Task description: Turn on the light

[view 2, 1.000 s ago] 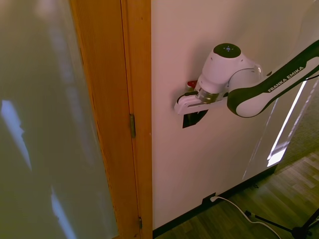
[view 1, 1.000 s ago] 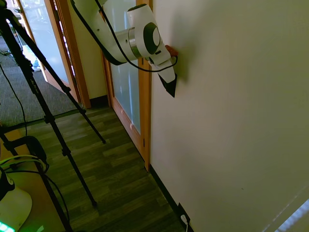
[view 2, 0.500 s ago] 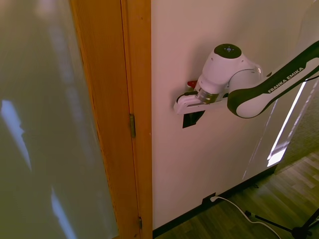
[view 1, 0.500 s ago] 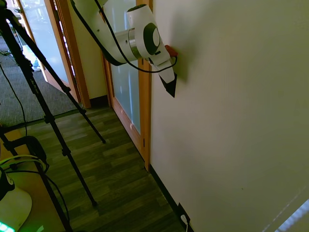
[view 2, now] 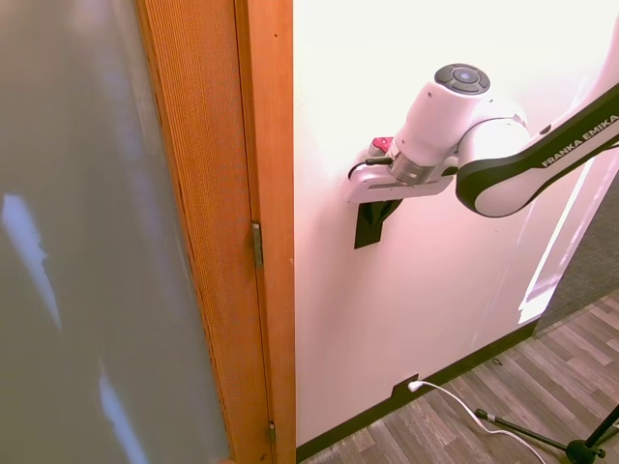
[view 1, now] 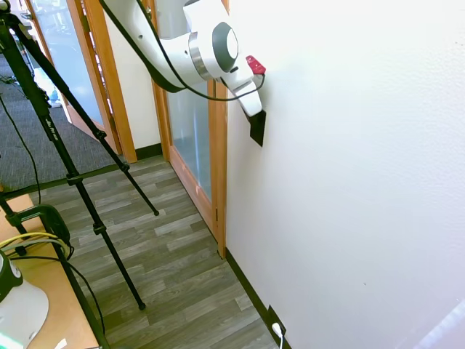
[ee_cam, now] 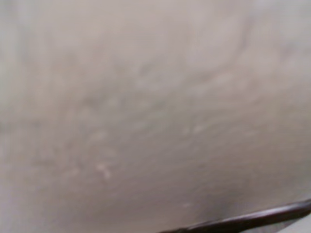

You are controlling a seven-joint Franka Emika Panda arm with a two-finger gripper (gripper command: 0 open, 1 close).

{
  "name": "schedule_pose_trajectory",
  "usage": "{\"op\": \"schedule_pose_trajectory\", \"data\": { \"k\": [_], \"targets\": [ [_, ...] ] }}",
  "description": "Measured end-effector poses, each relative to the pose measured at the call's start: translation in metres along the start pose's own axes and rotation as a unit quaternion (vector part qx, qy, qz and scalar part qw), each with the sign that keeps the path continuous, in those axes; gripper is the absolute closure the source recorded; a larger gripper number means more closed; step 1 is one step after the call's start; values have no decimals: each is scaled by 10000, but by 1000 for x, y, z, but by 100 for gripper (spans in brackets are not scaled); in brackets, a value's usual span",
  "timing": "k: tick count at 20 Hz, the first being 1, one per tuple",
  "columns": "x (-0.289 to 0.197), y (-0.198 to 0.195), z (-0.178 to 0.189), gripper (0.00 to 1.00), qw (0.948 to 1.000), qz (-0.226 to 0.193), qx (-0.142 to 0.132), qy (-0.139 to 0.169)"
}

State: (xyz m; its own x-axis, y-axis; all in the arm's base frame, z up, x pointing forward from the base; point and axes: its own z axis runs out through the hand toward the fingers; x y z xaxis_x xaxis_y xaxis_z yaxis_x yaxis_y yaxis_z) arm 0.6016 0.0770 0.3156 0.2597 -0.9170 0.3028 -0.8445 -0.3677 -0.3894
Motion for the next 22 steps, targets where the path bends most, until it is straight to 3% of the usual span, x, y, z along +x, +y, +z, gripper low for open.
{"op": "schedule_pose_trajectory", "data": {
  "k": [5,16,22],
  "targets": [
    [35,26,-30,100,9996,141,-85,213],
    [29,72,-95,100,9998,85,-98,163],
    [27,92,-110,100,9999,15,-101,129]
  ]
}}
